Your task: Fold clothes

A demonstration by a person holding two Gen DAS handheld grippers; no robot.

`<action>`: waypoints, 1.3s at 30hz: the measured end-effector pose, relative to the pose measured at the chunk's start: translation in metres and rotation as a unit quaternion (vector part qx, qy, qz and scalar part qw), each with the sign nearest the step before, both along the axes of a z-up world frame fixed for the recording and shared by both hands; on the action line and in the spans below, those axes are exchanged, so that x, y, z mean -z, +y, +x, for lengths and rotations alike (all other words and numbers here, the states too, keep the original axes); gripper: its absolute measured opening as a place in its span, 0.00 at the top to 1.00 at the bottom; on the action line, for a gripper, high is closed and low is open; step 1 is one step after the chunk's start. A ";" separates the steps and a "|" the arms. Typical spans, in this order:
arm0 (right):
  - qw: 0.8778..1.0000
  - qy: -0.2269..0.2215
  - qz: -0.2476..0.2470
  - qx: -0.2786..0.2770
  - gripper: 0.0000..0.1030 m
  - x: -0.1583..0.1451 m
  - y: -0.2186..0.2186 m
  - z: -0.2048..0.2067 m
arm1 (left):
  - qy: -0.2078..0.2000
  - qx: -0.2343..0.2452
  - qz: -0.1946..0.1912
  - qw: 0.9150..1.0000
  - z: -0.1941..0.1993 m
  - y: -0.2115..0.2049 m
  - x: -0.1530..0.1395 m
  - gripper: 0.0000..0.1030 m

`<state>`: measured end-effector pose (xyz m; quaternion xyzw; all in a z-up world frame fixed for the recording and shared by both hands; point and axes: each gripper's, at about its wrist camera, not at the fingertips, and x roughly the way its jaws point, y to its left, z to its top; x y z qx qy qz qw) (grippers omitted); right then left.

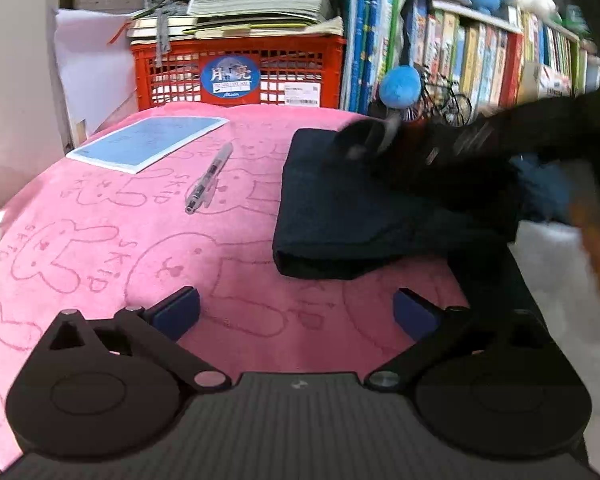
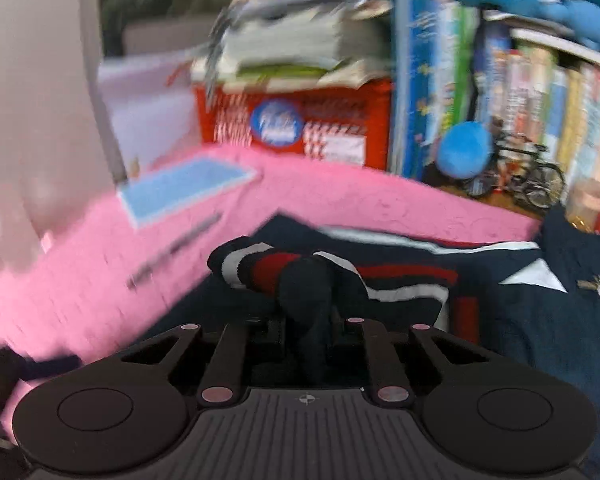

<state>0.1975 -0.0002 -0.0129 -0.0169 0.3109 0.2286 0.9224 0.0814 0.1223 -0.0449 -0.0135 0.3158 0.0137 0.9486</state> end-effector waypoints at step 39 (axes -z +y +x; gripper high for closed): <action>0.960 0.000 0.176 0.216 0.62 0.021 -0.217 -0.047 | 0.001 -0.006 0.003 1.000 0.003 -0.002 0.002 0.00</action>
